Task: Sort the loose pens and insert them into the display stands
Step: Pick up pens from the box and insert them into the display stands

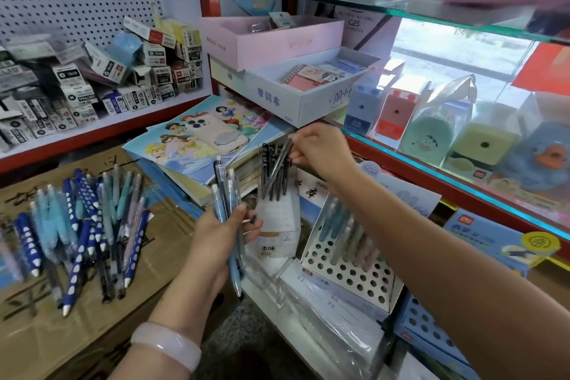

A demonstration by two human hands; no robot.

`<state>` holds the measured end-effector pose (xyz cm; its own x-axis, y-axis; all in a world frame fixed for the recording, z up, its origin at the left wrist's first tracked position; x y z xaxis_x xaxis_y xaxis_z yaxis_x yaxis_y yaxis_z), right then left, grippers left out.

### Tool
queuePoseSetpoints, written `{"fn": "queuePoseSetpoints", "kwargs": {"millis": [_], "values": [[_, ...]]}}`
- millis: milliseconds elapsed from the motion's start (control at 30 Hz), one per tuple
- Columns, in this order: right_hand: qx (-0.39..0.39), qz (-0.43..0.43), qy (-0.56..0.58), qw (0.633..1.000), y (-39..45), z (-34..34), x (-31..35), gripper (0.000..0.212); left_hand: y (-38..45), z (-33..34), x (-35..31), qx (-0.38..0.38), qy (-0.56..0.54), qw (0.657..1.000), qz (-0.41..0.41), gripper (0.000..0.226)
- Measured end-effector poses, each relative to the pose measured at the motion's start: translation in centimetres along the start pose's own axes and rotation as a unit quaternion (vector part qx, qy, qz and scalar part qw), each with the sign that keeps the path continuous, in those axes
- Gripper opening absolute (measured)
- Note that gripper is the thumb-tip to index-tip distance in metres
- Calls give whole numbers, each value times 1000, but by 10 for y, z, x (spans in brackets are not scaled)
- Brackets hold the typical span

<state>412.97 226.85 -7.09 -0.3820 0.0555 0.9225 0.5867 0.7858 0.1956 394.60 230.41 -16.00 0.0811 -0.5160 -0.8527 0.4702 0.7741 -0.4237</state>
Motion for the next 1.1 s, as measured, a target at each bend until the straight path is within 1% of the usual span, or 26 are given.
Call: {"fn": "queuePoseSetpoints", "kwargs": {"millis": [100, 167, 233, 267, 400, 533, 600, 700, 800, 900, 967, 1000, 1033, 1100], "values": [[-105, -50, -63, 991, 9, -28, 2, 8, 2, -4, 3, -14, 8, 1000, -8, 20], [-126, -88, -151, 976, 11, -30, -2, 7, 3, -5, 3, -17, 30, 999, -3, 17], [-113, -109, -227, 961, 11, -22, -12, 7, 5, -6, 2, -22, 51, 998, 1, 14], [-104, -110, -244, 958, 11, -17, -19, 8, 5, -6, 2, -24, 57, 998, 2, 12], [-85, -112, -254, 957, 11, 0, -38, 11, 6, -6, 1, -26, 65, 998, 3, 5], [-85, -123, -253, 956, 12, 7, -45, 13, 6, -4, 1, -23, 64, 998, 5, 6], [-70, -118, -261, 956, 13, 11, -49, 13, 5, -3, 1, -20, 64, 998, 4, 7], [-26, -109, -310, 944, 13, 18, -57, 13, 4, -1, 0, -15, 64, 998, 6, 7], [-8, -100, -353, 930, 15, 20, -59, 15, 1, 1, -1, -9, 73, 997, 6, 7], [-19, -82, -347, 934, 14, 16, -52, 15, -4, 4, -3, 5, 89, 996, 8, 6], [-39, -102, -310, 944, 10, 15, -34, 17, -7, 6, -3, 12, 108, 994, 14, 6], [-32, -120, -280, 952, 7, 18, -21, 18, -8, 7, -3, 15, 120, 992, 19, 6], [-7, -134, -244, 960, 2, 24, -8, 19, -10, 8, -2, 17, 134, 991, 22, 6], [67, -127, -179, 973, -10, 40, 9, 27, -13, 11, -1, 19, 155, 987, 28, 5]]}}
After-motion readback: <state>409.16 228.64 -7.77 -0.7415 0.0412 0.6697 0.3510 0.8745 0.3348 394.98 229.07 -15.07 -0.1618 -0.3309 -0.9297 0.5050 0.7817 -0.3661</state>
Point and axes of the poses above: each hand's wrist, its own y-axis towards the middle knuckle, its own z-axis out of the palm, x = y × z, the point moved 7 cm from there along y, towards the middle knuckle, and after that the axes turned 10 degrees about -z, right-handed, at the moved point
